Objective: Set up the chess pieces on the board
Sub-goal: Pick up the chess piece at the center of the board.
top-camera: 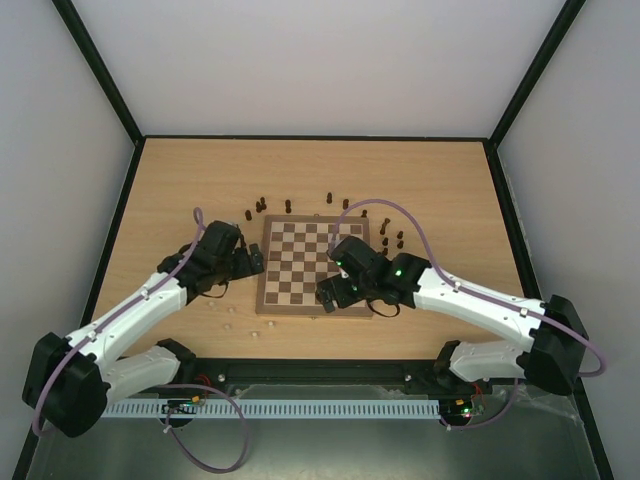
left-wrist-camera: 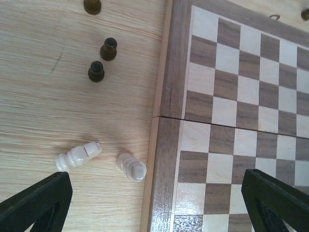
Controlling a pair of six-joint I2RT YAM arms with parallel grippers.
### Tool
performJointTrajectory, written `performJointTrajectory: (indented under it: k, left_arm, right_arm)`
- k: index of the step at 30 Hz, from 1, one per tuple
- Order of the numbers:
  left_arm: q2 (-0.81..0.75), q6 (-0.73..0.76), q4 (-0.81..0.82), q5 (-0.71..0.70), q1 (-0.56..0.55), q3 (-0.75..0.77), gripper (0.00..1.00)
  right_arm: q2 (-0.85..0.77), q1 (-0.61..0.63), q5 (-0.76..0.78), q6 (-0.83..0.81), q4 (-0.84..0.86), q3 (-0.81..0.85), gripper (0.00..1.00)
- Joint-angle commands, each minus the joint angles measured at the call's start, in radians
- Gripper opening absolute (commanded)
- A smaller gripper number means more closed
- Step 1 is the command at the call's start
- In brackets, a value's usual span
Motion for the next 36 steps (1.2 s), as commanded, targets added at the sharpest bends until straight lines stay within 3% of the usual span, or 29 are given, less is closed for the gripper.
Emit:
performJointTrajectory:
  k: [1, 8, 13, 22, 26, 36]
  left_arm:
    - [-0.029, -0.074, 0.040, -0.059, -0.005, -0.035, 0.99]
    - [-0.002, -0.079, 0.057, -0.059, -0.040, -0.035, 0.99]
    - [-0.079, -0.098, 0.106, -0.002, -0.062, -0.069, 0.99]
    - [-0.295, -0.057, 0.038, 0.005, -0.083, -0.016, 0.99]
    - [-0.333, -0.029, 0.007, 0.025, -0.084, 0.019, 0.99]
    - [-0.357, 0.003, 0.015, 0.054, -0.083, 0.001, 0.99]
  right_arm:
    - [-0.036, -0.002, -0.019, -0.017, 0.018, -0.033, 0.99]
    - [-0.034, -0.002, 0.009, 0.009, 0.025, -0.030, 0.99]
    - [-0.028, -0.024, 0.181, 0.053, -0.042, 0.020, 0.97]
    - [-0.020, -0.239, 0.125, 0.045, -0.070, 0.024, 0.90]
    - [-0.010, -0.324, 0.133, 0.045, -0.088, 0.021, 0.79]
    - [0.132, -0.429, 0.099, -0.005, -0.158, 0.075, 0.71]
